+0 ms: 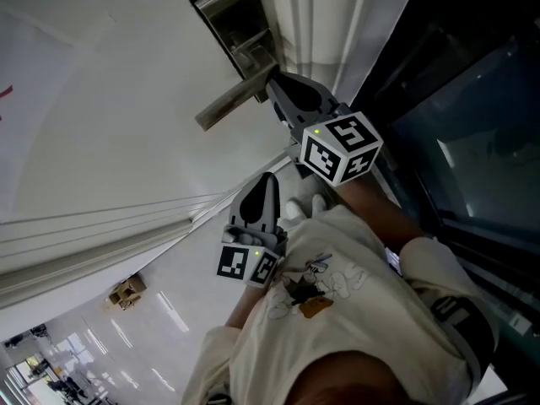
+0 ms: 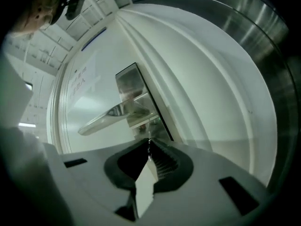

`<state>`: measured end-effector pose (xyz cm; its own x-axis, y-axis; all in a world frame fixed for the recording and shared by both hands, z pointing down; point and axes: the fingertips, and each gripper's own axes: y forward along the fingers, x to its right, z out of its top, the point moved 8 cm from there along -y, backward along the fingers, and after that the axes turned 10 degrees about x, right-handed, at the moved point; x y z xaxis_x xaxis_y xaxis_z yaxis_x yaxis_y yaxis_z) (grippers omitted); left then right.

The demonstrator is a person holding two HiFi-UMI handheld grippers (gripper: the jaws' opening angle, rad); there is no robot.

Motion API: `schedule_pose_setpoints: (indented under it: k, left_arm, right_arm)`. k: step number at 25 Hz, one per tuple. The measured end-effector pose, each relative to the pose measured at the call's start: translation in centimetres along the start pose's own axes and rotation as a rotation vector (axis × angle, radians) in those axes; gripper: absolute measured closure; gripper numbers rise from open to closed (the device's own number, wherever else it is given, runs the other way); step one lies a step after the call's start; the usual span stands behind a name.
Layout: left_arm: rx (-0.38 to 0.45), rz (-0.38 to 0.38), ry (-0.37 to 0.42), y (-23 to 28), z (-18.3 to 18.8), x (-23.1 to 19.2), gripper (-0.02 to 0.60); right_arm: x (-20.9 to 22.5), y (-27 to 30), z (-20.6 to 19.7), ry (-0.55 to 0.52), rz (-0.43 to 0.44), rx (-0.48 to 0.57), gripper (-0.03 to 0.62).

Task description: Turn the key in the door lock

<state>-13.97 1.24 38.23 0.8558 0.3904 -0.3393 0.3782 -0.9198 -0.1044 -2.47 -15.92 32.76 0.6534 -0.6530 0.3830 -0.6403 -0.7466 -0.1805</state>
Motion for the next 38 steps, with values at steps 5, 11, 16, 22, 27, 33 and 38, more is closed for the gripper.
schedule_pose_setpoints:
  k: [5, 11, 16, 22, 27, 33, 38]
  left_arm:
    - [-0.002, -0.016, -0.003, 0.0, 0.0, 0.2, 0.578]
    - [-0.008, -0.02, -0.015, -0.1, -0.2, 0.1, 0.578]
    - [-0.01, -0.018, -0.017, -0.2, -0.3, 0.0, 0.578]
    - [-0.008, -0.012, -0.018, -0.3, -0.2, 0.0, 0.578]
    - [-0.011, -0.014, -0.018, -0.2, -0.3, 0.2, 0.578]
    - [-0.015, -0.021, -0.018, -0.1, -0.4, 0.4, 0.579]
    - [-0.018, -0.024, -0.02, 0.0, -0.5, 0.5, 0.58]
  right_arm:
    - [0.7, 0.0, -0.2, 0.196, 0.004, 0.011, 0.568]
    - [1.4, -0.1, -0.5, 0.428, 0.01, 0.027, 0.566]
    - [1.8, 0.1, -0.6, 0.631, 0.025, 0.054, 0.565]
    - [2.6, -0.3, -1.5, 0.806, -0.002, 0.029, 0.565]
    - [2.9, -0.3, -2.2, 0.984, 0.004, 0.036, 0.565]
    - [3.0, -0.1, -2.4, 1.111, 0.063, 0.052, 0.542]
    - [3.7, -1.2, -2.2, 1.087, 0.088, 0.058, 0.448]
